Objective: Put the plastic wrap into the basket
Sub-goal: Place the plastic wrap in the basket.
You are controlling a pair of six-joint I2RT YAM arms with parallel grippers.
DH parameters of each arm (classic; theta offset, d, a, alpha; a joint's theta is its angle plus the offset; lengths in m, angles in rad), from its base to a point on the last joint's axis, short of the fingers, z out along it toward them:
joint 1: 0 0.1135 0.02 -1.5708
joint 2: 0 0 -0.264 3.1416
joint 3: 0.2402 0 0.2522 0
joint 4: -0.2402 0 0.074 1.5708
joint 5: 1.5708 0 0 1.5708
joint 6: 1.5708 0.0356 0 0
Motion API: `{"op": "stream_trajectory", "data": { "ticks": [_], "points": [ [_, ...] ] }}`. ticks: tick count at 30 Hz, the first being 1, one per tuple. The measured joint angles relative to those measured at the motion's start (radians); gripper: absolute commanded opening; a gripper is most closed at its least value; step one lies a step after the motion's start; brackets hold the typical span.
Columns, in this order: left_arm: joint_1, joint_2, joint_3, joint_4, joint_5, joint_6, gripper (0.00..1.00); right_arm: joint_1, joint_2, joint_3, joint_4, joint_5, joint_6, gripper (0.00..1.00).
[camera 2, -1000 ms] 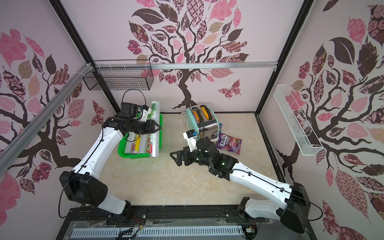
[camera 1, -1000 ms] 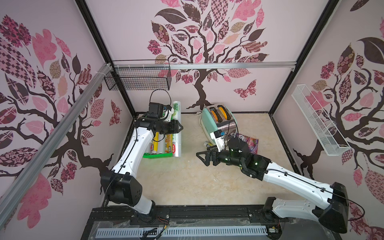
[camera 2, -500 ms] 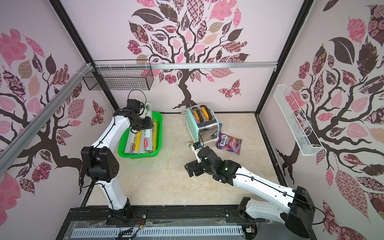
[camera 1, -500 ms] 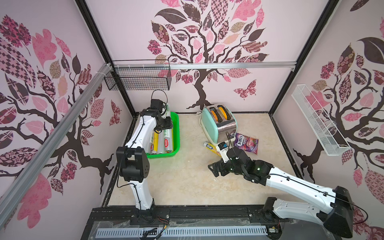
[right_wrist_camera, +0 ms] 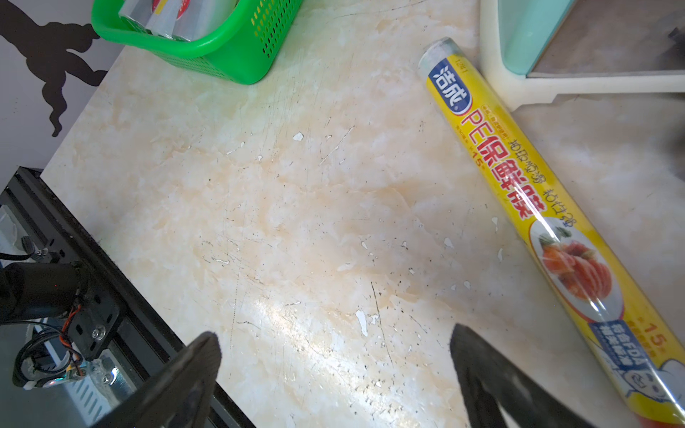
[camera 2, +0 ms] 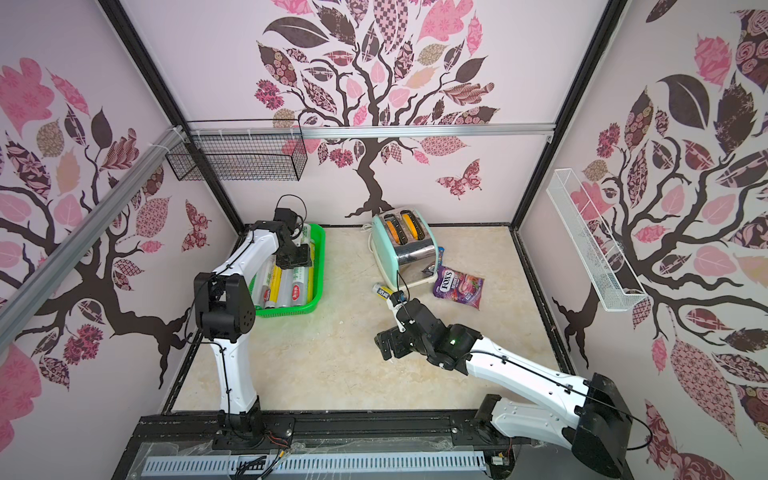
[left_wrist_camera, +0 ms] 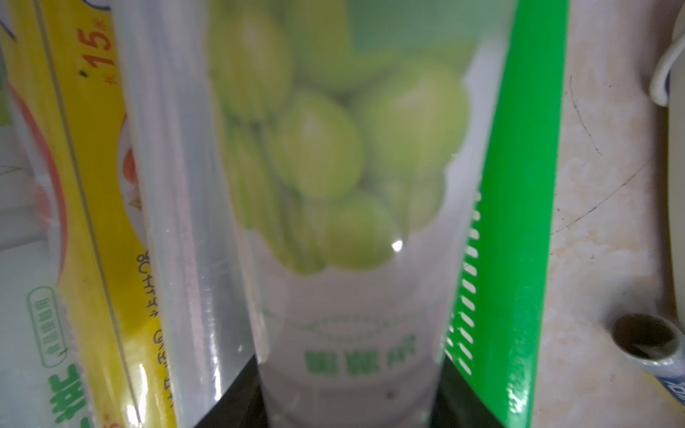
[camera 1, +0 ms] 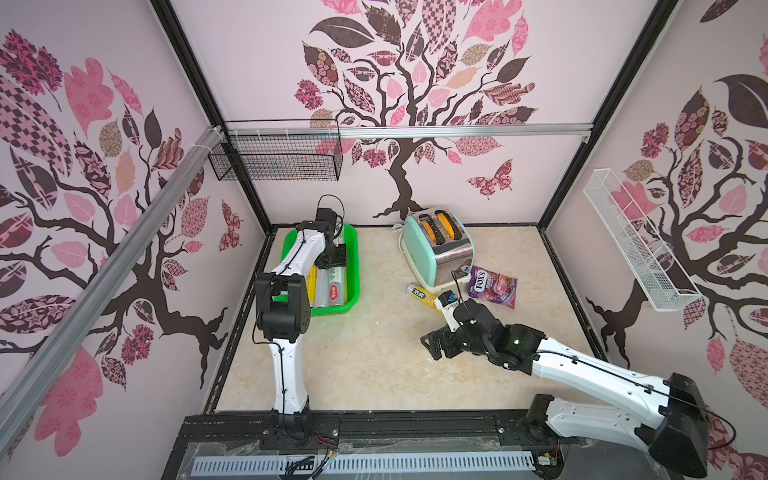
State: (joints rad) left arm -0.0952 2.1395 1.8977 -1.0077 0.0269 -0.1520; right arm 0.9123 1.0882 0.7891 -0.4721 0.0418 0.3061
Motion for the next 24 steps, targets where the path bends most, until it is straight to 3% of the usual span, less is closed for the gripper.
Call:
{"op": "stream_trajectory", "data": {
  "ticks": [11,17,24],
  "points": [
    [-0.009,0.019,0.053,-0.015,-0.056,0.05,0.65,0.0,0.002,-0.001,-0.003,0.014,0.019,0.99],
    [-0.035,-0.034,-0.035,0.053,-0.142,0.078,0.63,0.0,0.027,0.006,-0.071,0.103,0.017,0.99],
    [-0.047,-0.043,-0.062,0.081,-0.15,0.084,0.6,0.0,0.035,0.036,-0.104,0.131,0.015,0.99]
  ]
}}
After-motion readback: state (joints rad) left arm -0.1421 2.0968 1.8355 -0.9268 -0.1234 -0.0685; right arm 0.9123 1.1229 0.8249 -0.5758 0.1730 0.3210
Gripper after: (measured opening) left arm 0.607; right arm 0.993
